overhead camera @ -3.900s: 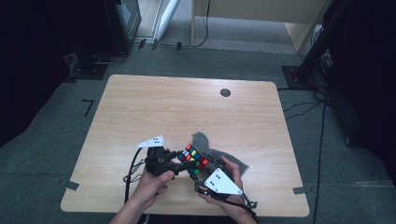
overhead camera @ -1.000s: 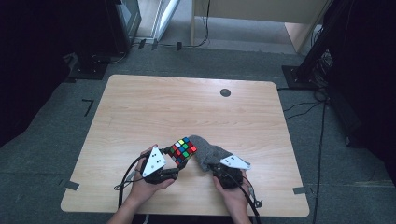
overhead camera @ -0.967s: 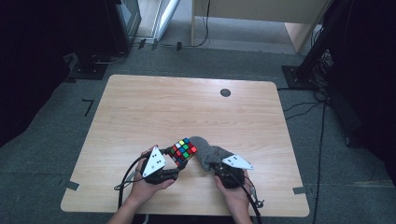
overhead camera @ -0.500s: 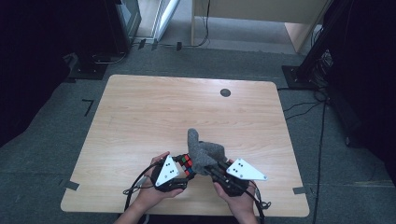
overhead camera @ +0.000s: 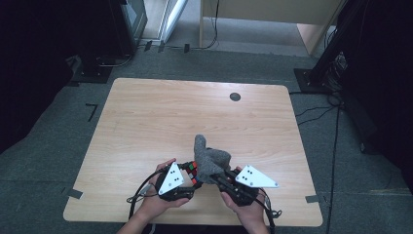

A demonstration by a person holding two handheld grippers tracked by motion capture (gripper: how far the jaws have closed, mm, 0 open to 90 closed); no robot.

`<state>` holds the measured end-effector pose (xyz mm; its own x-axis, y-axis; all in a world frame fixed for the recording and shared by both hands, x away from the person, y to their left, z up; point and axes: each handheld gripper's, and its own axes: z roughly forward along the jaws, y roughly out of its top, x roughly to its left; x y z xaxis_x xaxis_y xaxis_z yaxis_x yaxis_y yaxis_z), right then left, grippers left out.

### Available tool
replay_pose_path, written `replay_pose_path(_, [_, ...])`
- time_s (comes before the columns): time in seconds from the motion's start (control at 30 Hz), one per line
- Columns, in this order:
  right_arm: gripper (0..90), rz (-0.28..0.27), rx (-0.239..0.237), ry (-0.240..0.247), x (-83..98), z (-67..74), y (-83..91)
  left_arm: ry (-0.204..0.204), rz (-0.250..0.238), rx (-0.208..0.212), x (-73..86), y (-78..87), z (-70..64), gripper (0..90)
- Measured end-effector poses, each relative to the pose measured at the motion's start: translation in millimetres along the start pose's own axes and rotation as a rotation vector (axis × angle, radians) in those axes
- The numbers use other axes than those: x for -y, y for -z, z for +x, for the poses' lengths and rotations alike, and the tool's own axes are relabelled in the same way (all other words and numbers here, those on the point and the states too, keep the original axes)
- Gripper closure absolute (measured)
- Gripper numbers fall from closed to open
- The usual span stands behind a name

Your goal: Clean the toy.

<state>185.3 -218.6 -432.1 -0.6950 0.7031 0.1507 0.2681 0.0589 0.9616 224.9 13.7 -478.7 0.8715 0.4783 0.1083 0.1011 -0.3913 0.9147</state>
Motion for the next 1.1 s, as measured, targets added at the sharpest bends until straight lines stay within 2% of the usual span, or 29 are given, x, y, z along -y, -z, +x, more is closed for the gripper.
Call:
replay_pose_path(0.07, [78.5,0.000,0.014,0.000,-1.5,1.6,-0.3,-0.001,-0.005,-0.001,-1.3,0.3,-1.7,33.8])
replay_pose_path(0.13, [78.9,0.008,0.052,-0.019,-0.5,-5.6,0.3,0.005,-0.010,0.004,-1.9,1.4,-0.8,33.8])
replay_pose_path(0.2, [79.0,0.041,0.106,-0.064,3.8,-17.2,1.0,0.017,-0.017,0.007,-1.8,1.7,0.1,33.8])
replay_pose_path(0.27, [78.9,0.068,0.122,-0.103,7.2,-24.8,0.9,0.017,-0.011,0.009,-1.5,1.3,0.8,33.8])
replay_pose_path(0.33, [78.8,0.074,0.114,-0.106,7.9,-24.9,0.2,0.021,-0.009,0.012,-0.6,-0.1,0.3,33.8])
replay_pose_path(0.5, [78.4,0.031,0.059,-0.043,0.8,-7.8,-0.5,0.022,-0.014,0.020,-0.8,-0.4,-1.3,33.8])
replay_pose_path(0.6, [78.2,-0.009,-0.014,-0.114,-1.8,-11.2,2.3,0.023,-0.025,0.033,-1.7,-0.6,-4.7,33.8])
replay_pose_path(0.67, [78.4,0.000,0.013,-0.121,-1.3,-15.1,3.5,0.017,-0.024,0.033,-2.3,-1.7,-7.2,33.8])
replay_pose_path(0.77, [78.5,0.030,0.080,-0.113,3.0,-23.4,3.8,0.039,-0.029,0.045,-2.2,-1.9,-5.7,33.8])
replay_pose_path(0.8, [78.4,0.032,0.085,-0.114,4.3,-25.3,3.7,0.041,-0.027,0.040,-2.0,-1.6,-4.5,33.8])
replay_pose_path(0.93, [78.2,0.053,0.072,-0.152,8.5,-31.4,1.9,0.051,-0.013,0.022,0.1,-1.8,-1.3,33.8])
replay_pose_path(1.0, [78.0,0.050,0.059,-0.137,7.3,-25.4,0.6,0.051,-0.008,0.022,0.8,-2.9,-1.7,33.8])
replay_pose_path(1.1, [77.9,0.039,0.033,-0.082,3.0,-12.9,-0.6,0.042,-0.004,0.020,0.7,-4.1,-4.0,33.8])
